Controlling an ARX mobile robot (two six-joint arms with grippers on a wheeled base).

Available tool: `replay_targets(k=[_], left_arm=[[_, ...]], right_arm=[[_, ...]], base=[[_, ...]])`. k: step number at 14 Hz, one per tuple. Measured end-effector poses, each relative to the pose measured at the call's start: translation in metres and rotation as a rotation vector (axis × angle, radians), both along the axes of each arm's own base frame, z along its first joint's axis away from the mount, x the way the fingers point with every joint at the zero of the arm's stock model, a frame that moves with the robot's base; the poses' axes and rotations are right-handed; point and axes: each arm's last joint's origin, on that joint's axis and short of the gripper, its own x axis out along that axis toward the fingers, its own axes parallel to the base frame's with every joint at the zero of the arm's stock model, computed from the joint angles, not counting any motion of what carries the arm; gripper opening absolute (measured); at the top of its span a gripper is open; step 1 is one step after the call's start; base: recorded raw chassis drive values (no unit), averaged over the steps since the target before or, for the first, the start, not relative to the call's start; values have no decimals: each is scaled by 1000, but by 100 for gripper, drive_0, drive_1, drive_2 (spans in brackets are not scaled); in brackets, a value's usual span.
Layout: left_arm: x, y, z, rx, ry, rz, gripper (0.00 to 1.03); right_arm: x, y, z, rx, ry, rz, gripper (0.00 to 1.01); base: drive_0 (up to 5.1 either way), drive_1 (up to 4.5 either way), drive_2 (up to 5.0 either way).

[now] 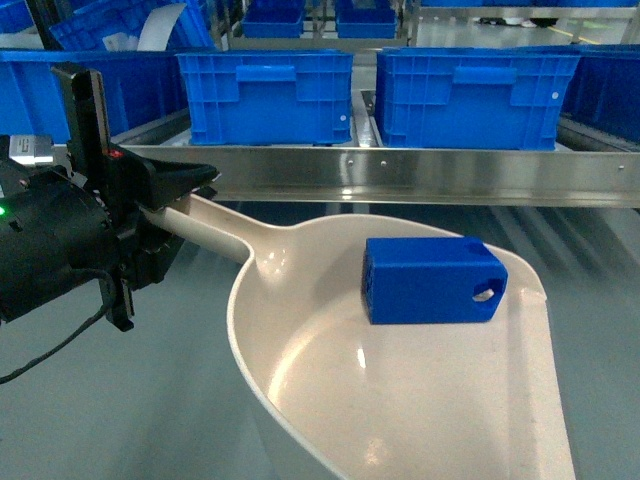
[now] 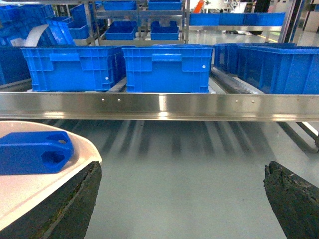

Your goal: Place part in tray to right shelf

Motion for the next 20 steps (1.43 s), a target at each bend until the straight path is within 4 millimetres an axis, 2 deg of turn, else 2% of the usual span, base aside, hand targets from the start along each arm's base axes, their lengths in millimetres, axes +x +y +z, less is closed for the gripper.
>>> replay_targets(k=[14, 18, 20], left_arm=[[0, 0, 0, 0, -1, 2, 13], [0, 1, 0, 1, 4, 8, 13], [0, 0, 0, 0, -4, 2, 13]], right_arm=[[0, 0, 0, 0, 3, 0, 98], [0, 0, -1, 0, 6, 0, 98], [0, 0, -1, 0, 6, -1, 98]], base=[[2, 386, -382], [330, 155, -487], [7, 410, -396]])
